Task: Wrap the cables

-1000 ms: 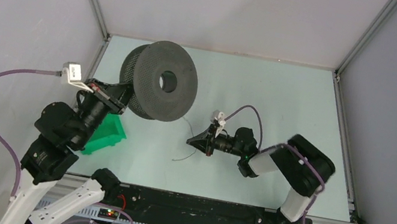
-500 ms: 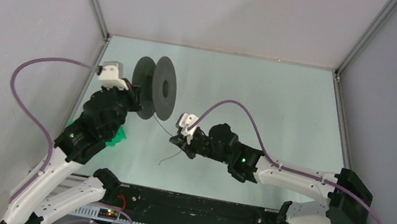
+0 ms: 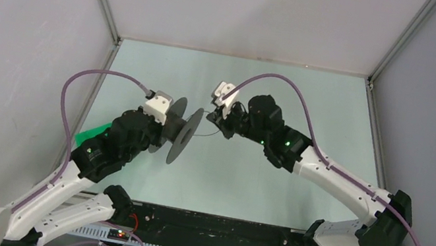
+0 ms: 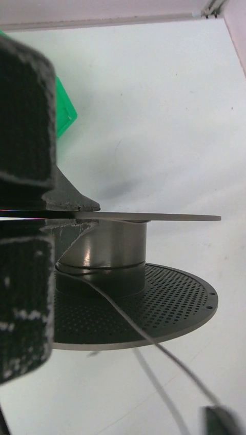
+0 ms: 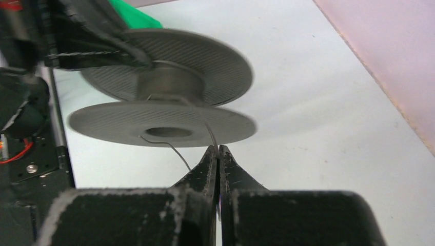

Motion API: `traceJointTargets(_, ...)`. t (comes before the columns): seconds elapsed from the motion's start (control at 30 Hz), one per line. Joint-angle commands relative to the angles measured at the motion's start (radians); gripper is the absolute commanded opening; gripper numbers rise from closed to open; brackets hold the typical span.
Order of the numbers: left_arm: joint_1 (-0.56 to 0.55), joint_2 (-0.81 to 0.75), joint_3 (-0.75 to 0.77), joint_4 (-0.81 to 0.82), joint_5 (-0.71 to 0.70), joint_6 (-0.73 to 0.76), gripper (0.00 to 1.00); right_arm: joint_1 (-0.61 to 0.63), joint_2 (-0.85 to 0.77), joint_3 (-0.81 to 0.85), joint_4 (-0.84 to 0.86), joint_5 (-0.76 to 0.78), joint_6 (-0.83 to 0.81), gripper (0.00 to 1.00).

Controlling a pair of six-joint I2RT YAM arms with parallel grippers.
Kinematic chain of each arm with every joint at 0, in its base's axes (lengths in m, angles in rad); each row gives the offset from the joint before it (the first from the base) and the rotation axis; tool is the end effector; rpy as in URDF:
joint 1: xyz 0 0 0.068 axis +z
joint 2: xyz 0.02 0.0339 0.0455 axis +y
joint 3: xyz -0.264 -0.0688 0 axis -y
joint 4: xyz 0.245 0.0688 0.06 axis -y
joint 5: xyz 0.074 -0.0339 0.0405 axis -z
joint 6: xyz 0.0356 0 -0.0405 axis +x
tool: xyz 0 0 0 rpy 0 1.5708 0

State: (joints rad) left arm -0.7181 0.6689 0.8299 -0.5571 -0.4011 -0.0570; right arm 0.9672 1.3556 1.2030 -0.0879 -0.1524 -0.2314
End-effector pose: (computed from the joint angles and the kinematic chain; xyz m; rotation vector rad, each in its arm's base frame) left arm 0.1173 -0.0840 0.3345 0.3771 1.8988 -0.1216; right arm 0.1777 0.2673 0.3675 -1.1380 1.4690 0.6554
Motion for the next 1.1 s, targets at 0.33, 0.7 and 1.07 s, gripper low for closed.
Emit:
traceJointTargets(0.33, 0.065, -0.001, 0.146, -0.085, 0.332, -0.031, 0.00, -0.249, 0.100, 0.024, -0.169, -0.257, -0.017, 0.01)
traceJointTargets(0.7, 0.161, -0.021, 0.245, -0.061, 0.429, -0.282, 0.00, -0.307, 0.056, -0.202, 0.091, -0.521, 0.147, 0.12)
traceJointTargets(1.07, 0.175, -0.091, 0.213, 0.089, 0.380, -0.479, 0.00, -0.309, -0.019, -0.386, 0.411, -0.579, 0.374, 0.13)
